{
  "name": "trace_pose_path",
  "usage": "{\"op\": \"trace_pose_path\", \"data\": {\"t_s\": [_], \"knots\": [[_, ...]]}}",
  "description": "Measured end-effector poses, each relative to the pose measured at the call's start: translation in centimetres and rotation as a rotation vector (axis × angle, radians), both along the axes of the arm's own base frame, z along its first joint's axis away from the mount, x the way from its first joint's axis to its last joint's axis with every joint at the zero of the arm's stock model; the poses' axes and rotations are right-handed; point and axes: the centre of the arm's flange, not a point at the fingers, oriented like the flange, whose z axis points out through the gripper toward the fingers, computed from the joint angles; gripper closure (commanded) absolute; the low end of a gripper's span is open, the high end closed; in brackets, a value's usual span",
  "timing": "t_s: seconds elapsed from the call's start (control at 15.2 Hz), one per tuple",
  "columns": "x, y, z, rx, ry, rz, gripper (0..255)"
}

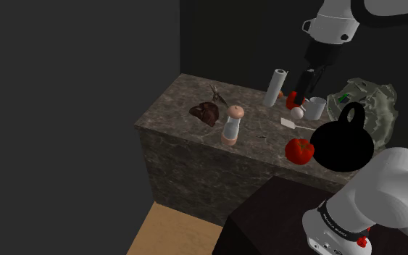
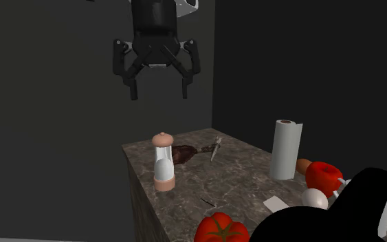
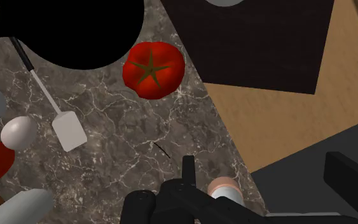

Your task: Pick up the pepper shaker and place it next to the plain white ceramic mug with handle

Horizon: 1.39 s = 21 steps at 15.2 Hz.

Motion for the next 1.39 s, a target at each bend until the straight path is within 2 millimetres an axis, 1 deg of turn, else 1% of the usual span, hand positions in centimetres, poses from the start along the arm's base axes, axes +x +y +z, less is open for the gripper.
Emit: {"op": "trace_pose_path", "data": {"t_s": [0.07, 0.2, 0.26, 0.4, 0.59, 0.73, 0.86, 0.92, 0.99, 1.12, 1.25, 1.32, 1.39], "knots": [[0.0, 0.0, 0.0, 0.000, 0.000, 0.000, 0], [1.2, 0.3, -0.8, 0.001, 0.002, 0.009, 0], [2.2, 0.4, -1.3, 0.002, 0.003, 0.016, 0], [4.5, 0.6, -2.4, 0.003, 0.006, 0.031, 0], [7.9, 1.7, -4.6, 0.006, 0.010, 0.053, 0], [10.1, 1.8, -5.8, 0.007, 0.012, 0.069, 0], [12.7, 2.6, -7.0, 0.009, 0.015, 0.085, 0], [13.5, 2.7, -7.6, 0.009, 0.016, 0.092, 0], [14.8, 2.9, -8.2, 0.010, 0.017, 0.100, 0], [16.9, 3.5, -9.4, 0.012, 0.020, 0.115, 0], [19.2, 4.2, -11.0, 0.014, 0.022, 0.131, 0], [20.3, 4.5, -11.6, 0.014, 0.024, 0.138, 0], [20.7, 4.8, -12.2, 0.015, 0.024, 0.142, 0]]}}
